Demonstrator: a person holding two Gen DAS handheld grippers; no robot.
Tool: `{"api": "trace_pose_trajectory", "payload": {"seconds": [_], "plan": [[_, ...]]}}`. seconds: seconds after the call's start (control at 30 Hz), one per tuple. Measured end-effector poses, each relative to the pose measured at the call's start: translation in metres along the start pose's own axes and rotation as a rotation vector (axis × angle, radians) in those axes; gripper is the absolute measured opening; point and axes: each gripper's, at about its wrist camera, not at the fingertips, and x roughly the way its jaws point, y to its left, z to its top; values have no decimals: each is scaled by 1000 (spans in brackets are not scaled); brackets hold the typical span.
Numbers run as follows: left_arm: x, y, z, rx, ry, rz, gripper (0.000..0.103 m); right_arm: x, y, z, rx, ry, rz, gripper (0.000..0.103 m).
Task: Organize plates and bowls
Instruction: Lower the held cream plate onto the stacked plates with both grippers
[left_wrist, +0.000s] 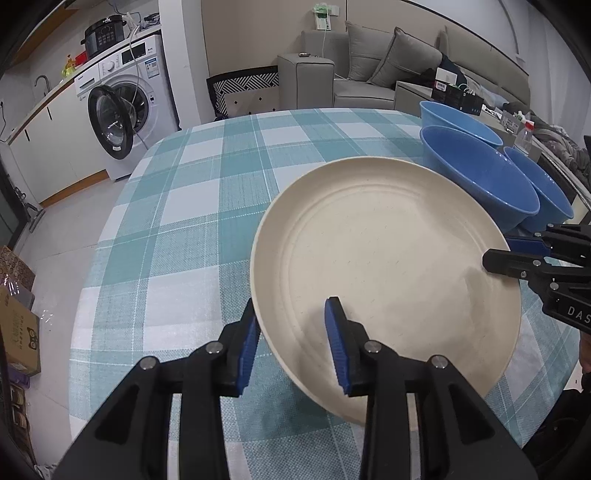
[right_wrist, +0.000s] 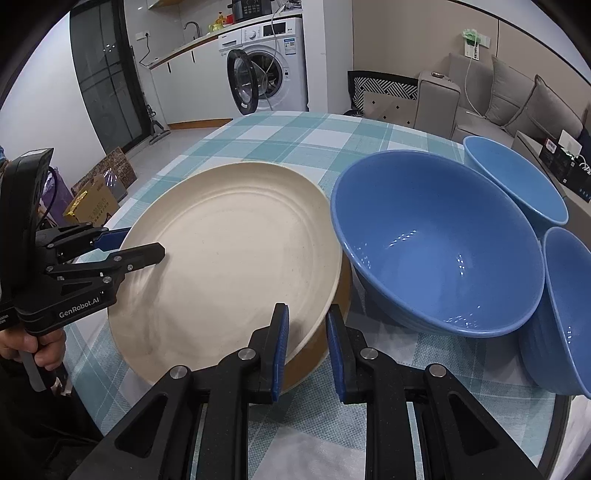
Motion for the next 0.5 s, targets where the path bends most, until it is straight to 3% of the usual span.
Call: {"api": "trace_pose_trajectory", "payload": {"seconds": [0.33, 0.5], "plan": [[4, -6, -2, 35, 9, 30, 36, 3, 4, -2, -22, 12, -35, 21], [5, -10, -3, 52, 18, 43, 38, 5, 6, -3, -33, 19, -41, 27]]}}
